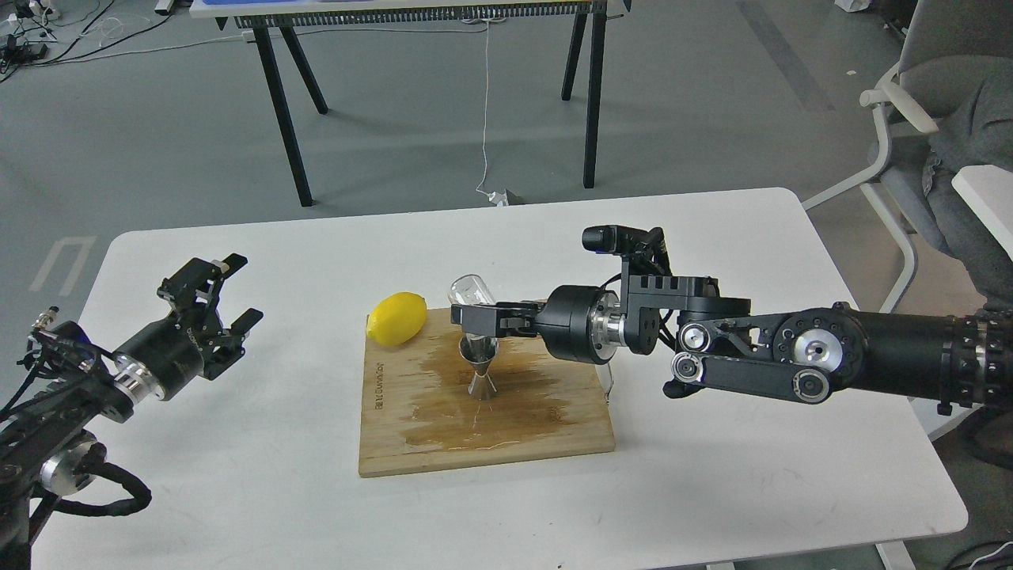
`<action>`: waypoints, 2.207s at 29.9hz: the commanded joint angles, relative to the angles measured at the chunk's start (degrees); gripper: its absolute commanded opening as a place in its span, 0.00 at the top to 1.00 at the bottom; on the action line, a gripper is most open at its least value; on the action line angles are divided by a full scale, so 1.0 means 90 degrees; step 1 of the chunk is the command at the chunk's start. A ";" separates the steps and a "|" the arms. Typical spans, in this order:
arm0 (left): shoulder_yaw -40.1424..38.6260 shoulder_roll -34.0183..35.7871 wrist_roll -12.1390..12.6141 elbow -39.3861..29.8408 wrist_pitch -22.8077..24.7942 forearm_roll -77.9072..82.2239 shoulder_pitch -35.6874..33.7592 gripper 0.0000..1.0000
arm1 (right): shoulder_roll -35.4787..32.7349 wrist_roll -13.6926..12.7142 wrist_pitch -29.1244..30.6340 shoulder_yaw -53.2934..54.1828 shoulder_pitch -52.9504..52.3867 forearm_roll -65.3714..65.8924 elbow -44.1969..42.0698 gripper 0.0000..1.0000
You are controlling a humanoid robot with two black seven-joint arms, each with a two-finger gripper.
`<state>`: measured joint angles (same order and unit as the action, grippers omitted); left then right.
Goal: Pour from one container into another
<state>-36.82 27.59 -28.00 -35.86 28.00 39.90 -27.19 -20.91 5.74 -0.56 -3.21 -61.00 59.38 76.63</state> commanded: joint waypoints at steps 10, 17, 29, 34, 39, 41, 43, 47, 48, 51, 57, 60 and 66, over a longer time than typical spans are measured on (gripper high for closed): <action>0.0000 -0.0009 0.0000 0.0000 0.0000 0.0000 0.0013 0.01 | -0.0108 0.0310 -0.0309 0.1622 0.0935 -0.1224 0.0002 0.76; 0.0000 -0.0019 0.0000 0.0000 0.0000 -0.0010 0.0003 0.01 | 0.0330 0.0271 -0.0348 0.4629 0.2838 -0.4054 -0.0066 0.76; 0.0000 0.0001 0.0000 0.0000 0.0000 -0.0010 -0.0006 0.01 | 0.0829 0.0222 -0.0474 0.8627 0.5399 -0.9907 -0.1336 0.77; 0.0000 0.0001 0.0000 0.0000 0.0000 -0.0010 -0.0046 0.01 | 0.0868 0.0222 -0.1255 0.8804 0.5518 -1.0153 -0.1541 0.77; 0.0000 0.0010 0.0000 0.0000 0.0000 -0.0010 -0.0046 0.01 | 0.1160 0.0231 -0.1704 0.8901 0.5518 -1.0153 -0.1541 0.76; 0.0000 0.0020 0.0000 0.0000 0.0000 -0.0010 -0.0036 0.01 | 0.1268 0.0231 -0.1890 0.8999 0.5518 -1.0153 -0.1541 0.76; 0.0000 0.0039 0.0000 0.0000 0.0000 -0.0020 -0.0036 0.01 | 0.1346 0.0231 -0.1988 0.9009 0.5508 -1.0153 -0.1590 0.76; 0.0000 0.0069 0.0000 0.0010 0.0000 -0.0020 -0.0026 0.01 | 0.1405 0.0231 -0.2008 0.9019 0.5517 -1.0153 -0.1649 0.76; 0.0000 0.0069 0.0000 0.0010 0.0000 -0.0020 -0.0016 0.01 | 0.1405 0.0231 -0.2008 0.9038 0.5518 -1.0153 -0.1658 0.75; 0.0000 0.0069 0.0000 0.0010 0.0000 -0.0020 -0.0006 0.01 | 0.1415 0.0231 -0.2008 0.9048 0.5527 -1.0153 -0.1659 0.73; 0.0000 0.0059 0.0000 0.0010 0.0000 -0.0020 0.0003 0.01 | 0.1415 0.0222 -0.2008 0.9097 0.5527 -1.0153 -0.1668 0.60; 0.0000 0.0059 0.0000 0.0010 0.0000 -0.0020 0.0003 0.01 | 0.1415 0.0212 -0.2008 0.9097 0.5556 -1.0153 -0.1678 0.53; 0.0000 0.0049 0.0000 0.0010 0.0000 -0.0010 -0.0006 0.01 | 0.1415 0.0202 -0.2008 0.9126 0.5625 -1.0153 -0.1766 0.47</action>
<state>-36.83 28.05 -28.00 -35.77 28.00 39.80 -27.18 -8.17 7.58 -18.64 78.88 -10.62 -32.00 61.10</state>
